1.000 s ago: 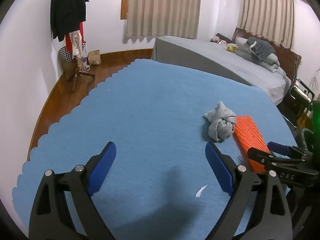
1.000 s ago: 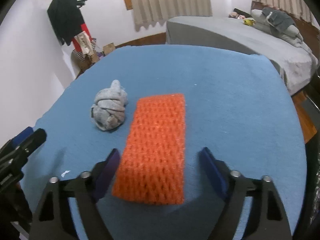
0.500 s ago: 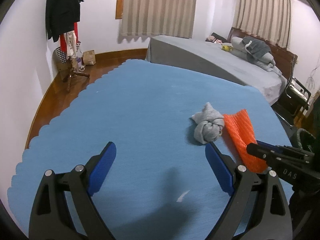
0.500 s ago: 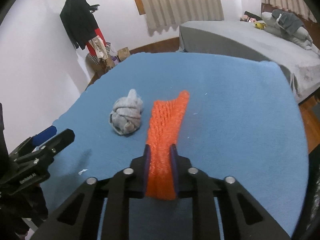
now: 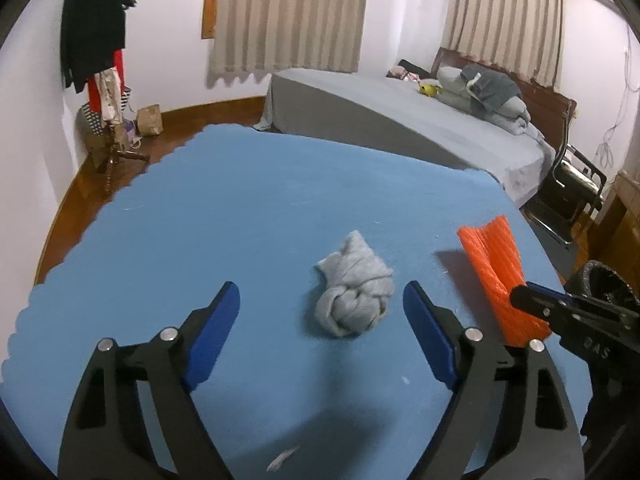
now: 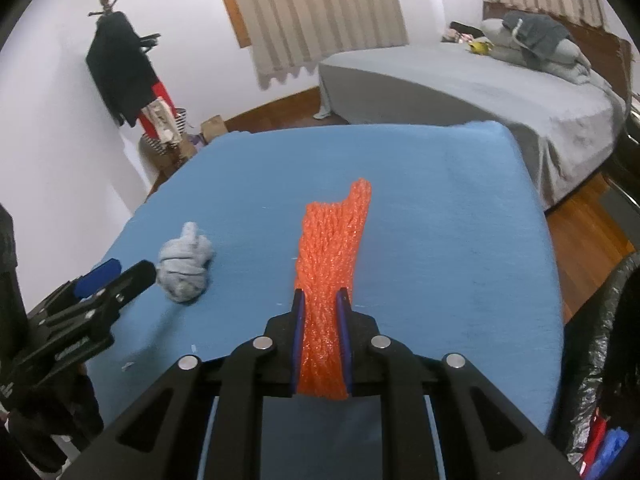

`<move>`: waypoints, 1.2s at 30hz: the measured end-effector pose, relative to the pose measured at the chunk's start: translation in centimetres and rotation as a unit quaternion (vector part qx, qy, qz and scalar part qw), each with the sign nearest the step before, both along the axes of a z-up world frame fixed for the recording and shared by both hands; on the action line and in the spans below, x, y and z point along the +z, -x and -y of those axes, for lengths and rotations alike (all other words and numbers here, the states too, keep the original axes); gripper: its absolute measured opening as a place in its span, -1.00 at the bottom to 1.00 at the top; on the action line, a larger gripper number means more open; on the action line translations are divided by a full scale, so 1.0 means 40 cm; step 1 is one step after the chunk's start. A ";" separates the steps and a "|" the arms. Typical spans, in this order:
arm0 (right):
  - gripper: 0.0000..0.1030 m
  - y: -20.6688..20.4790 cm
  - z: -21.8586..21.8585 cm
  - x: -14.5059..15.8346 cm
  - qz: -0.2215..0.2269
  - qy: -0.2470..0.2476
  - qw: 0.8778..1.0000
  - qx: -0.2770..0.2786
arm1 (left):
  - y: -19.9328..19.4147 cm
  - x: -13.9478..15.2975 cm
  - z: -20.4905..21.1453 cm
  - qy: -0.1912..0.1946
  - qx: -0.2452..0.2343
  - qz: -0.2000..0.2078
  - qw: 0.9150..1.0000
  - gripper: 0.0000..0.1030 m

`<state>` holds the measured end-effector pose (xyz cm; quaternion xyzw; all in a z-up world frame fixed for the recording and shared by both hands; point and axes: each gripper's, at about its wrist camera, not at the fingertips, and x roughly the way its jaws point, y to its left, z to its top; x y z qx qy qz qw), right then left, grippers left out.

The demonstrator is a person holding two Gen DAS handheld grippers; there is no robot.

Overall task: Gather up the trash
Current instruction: 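Grasp the grey sock with the left tool while the right tool grasps the orange mesh pad, then carry the grey sock and orange mesh pad over the bin and open both tools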

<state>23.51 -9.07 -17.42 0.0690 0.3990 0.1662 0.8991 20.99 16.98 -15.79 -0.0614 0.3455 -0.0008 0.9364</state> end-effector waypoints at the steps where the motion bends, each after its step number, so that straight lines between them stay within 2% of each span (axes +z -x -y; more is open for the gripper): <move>1: -0.70 -0.005 0.001 -0.004 -0.002 0.000 1.000 -0.002 | -0.010 -0.007 0.004 0.002 -0.002 -0.004 1.000 0.51; 5: -0.70 -0.009 0.009 -0.018 -0.006 0.000 1.000 -0.004 | -0.058 -0.043 0.013 0.008 -0.012 -0.032 0.999 0.34; 7: -0.70 -0.008 0.008 -0.019 -0.005 0.001 1.000 -0.002 | -0.073 -0.054 0.012 0.029 -0.027 -0.045 0.998 -0.04; 9: -0.70 -0.004 0.001 -0.020 -0.004 0.002 1.000 0.001 | -0.077 -0.054 0.017 0.037 -0.038 -0.043 0.998 -0.27; 11: -0.63 -0.005 -0.001 -0.021 -0.004 0.002 1.000 0.002 | -0.068 -0.048 0.024 0.030 -0.042 -0.038 0.998 -0.30; 13: -0.47 -0.005 -0.006 -0.023 -0.006 0.002 1.000 0.002 | -0.050 -0.040 0.015 0.041 -0.039 -0.032 0.998 -0.31; 19: -0.06 -0.011 -0.014 -0.039 -0.018 0.010 1.000 -0.002 | 0.008 -0.015 -0.003 0.040 -0.018 -0.019 0.999 -0.31; 25: 0.05 -0.012 -0.043 -0.058 -0.024 0.043 0.999 -0.001 | 0.039 -0.003 -0.022 0.032 -0.002 -0.024 0.999 -0.31; 26: 0.05 -0.010 -0.049 -0.057 -0.022 0.051 0.998 0.001 | 0.041 -0.004 -0.023 0.033 -0.001 -0.026 0.999 -0.31; 28: -0.21 -0.008 -0.047 -0.057 -0.024 0.050 0.998 0.003 | 0.046 -0.003 -0.021 0.036 -0.001 -0.028 0.999 -0.31; 32: -0.58 0.001 -0.022 -0.029 -0.023 0.011 1.000 0.009 | 0.056 0.010 -0.012 0.035 -0.007 -0.024 0.999 -0.31; 36: -0.66 0.024 -0.008 0.010 -0.005 0.005 1.000 0.020 | 0.070 0.037 0.013 0.030 -0.014 -0.015 0.999 -0.31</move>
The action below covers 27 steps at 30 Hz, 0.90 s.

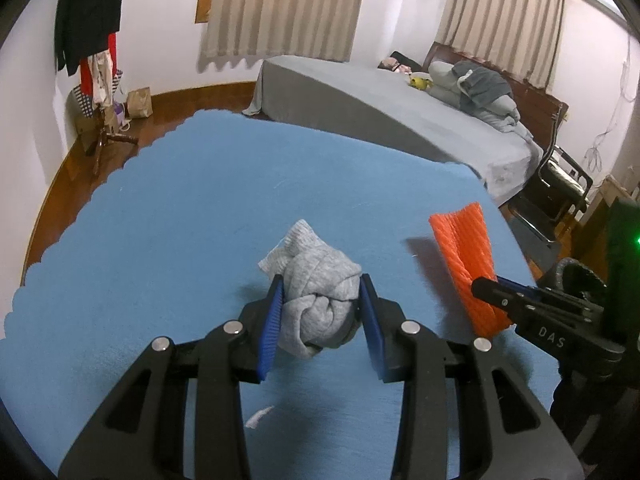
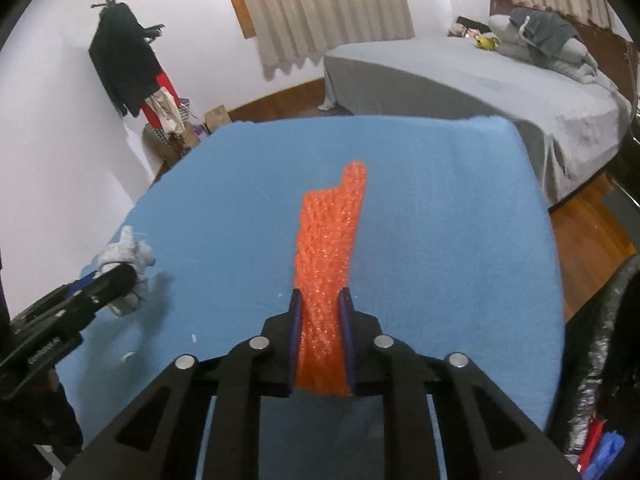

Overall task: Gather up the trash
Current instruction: 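Carry the grey sock and orange mesh pad over the bin and open both tools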

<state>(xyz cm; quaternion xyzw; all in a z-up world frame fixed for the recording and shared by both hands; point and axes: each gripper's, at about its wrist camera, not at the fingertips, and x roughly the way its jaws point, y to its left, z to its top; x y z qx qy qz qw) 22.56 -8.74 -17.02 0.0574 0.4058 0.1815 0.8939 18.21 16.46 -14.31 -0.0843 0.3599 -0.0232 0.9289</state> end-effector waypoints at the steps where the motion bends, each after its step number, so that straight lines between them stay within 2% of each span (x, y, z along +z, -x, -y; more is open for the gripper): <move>1: -0.67 0.006 0.001 0.009 0.003 -0.002 1.000 0.001 | 0.004 0.008 0.005 -0.002 -0.002 0.002 1.000 -0.31; 7: -0.67 0.060 0.017 0.082 0.034 -0.004 0.999 0.002 | 0.031 0.064 0.052 -0.012 -0.015 0.024 1.000 -0.31; 18: -0.67 0.167 0.118 0.229 0.094 -0.021 0.995 -0.018 | 0.098 0.167 0.174 -0.013 -0.043 0.063 0.997 -0.31; 27: -0.67 0.259 0.209 0.308 0.128 -0.021 0.991 -0.039 | 0.160 0.227 0.276 -0.013 -0.075 0.084 0.994 -0.31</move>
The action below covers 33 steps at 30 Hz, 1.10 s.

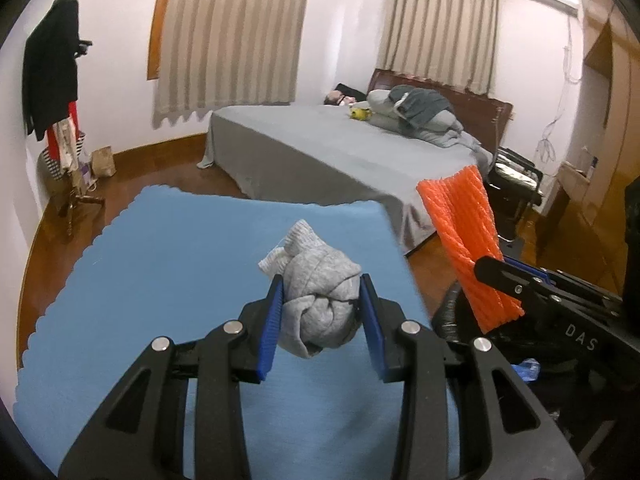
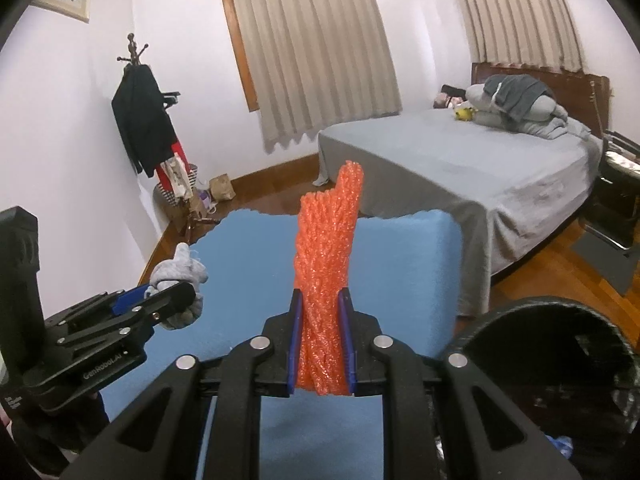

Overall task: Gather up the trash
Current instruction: 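Carry the grey sock and orange mesh pad over the bin and open both tools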

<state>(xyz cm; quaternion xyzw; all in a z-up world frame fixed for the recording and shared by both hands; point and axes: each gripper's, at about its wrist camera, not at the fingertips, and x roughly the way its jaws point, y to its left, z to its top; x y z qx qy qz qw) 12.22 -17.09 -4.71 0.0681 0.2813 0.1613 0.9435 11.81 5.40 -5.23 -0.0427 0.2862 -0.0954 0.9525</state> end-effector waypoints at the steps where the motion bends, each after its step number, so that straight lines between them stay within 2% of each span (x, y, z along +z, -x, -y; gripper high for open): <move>1: -0.67 0.009 0.010 0.006 0.003 0.000 1.000 -0.003 | 0.009 0.007 0.016 -0.002 -0.005 0.002 1.000 -0.31; 16: -0.67 0.127 0.156 0.063 0.037 -0.005 0.998 -0.059 | 0.099 0.069 0.166 -0.008 -0.065 0.033 0.997 -0.31; 33: -0.67 0.210 0.310 0.063 0.047 0.000 0.992 -0.121 | 0.124 0.071 0.314 -0.016 -0.132 0.042 0.990 -0.30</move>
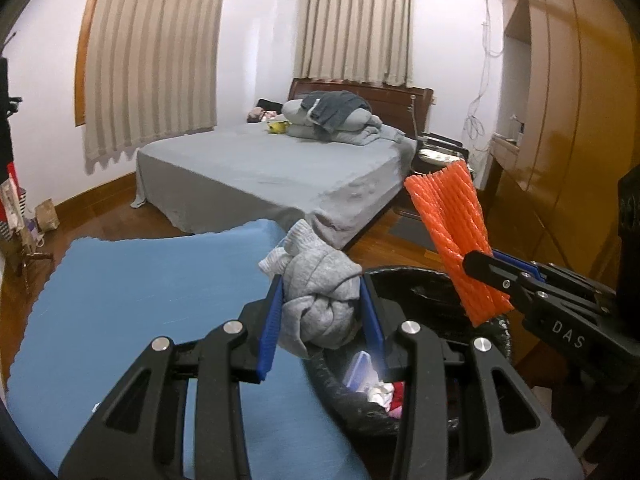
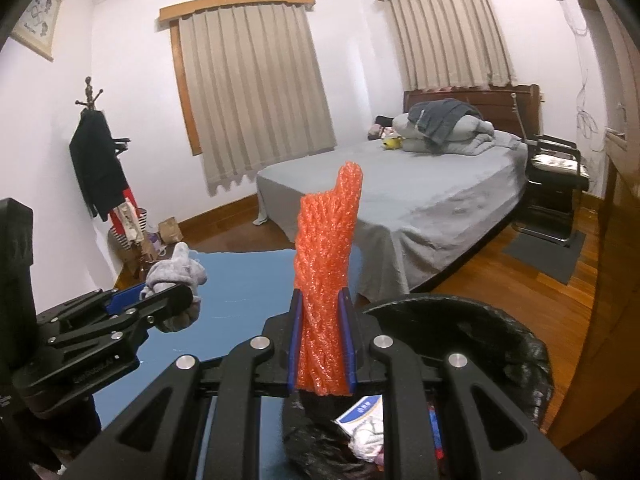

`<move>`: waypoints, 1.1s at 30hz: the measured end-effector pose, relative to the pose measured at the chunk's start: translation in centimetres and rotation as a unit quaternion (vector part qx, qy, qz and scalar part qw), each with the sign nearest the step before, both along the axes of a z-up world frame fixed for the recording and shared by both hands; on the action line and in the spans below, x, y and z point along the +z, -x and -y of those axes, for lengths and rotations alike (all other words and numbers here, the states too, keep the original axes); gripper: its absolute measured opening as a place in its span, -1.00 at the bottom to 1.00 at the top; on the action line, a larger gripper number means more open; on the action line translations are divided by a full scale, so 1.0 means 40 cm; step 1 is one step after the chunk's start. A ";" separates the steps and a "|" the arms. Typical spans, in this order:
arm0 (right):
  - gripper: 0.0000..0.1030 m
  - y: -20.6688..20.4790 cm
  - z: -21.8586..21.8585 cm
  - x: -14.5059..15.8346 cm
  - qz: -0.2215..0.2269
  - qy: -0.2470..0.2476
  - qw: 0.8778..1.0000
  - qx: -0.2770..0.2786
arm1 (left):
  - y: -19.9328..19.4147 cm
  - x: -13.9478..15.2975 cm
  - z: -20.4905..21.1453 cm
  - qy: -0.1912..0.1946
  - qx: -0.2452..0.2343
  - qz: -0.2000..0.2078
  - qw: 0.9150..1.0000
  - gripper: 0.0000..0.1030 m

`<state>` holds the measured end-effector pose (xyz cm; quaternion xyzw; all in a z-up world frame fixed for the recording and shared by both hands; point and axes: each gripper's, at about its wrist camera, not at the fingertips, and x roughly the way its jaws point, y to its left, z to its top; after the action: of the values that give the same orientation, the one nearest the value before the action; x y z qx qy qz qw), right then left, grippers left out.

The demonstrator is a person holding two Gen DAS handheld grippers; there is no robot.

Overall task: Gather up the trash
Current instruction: 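Carry the grey sock and orange mesh pad over the bin and open both tools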

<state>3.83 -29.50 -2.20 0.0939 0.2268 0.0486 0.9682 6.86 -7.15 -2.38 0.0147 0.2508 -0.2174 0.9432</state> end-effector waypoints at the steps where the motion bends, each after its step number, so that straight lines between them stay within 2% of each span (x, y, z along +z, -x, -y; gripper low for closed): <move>1: -0.67 0.003 0.006 -0.001 0.000 0.000 1.000 -0.003 | 0.002 -0.001 0.010 -0.001 -0.004 0.001 1.000 -0.30; 17: -0.67 0.037 0.122 -0.051 -0.028 -0.004 0.997 -0.066 | -0.010 -0.046 0.159 -0.007 -0.064 0.000 0.998 -0.30; 33: -0.66 -0.016 0.222 -0.171 -0.082 -0.019 0.992 -0.099 | -0.097 -0.189 0.268 -0.019 -0.116 -0.044 0.992 -0.30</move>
<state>4.47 -38.38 -9.03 0.1378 0.2944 -0.0507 0.9443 10.74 -17.87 -9.93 0.0523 0.2923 -0.3214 0.8992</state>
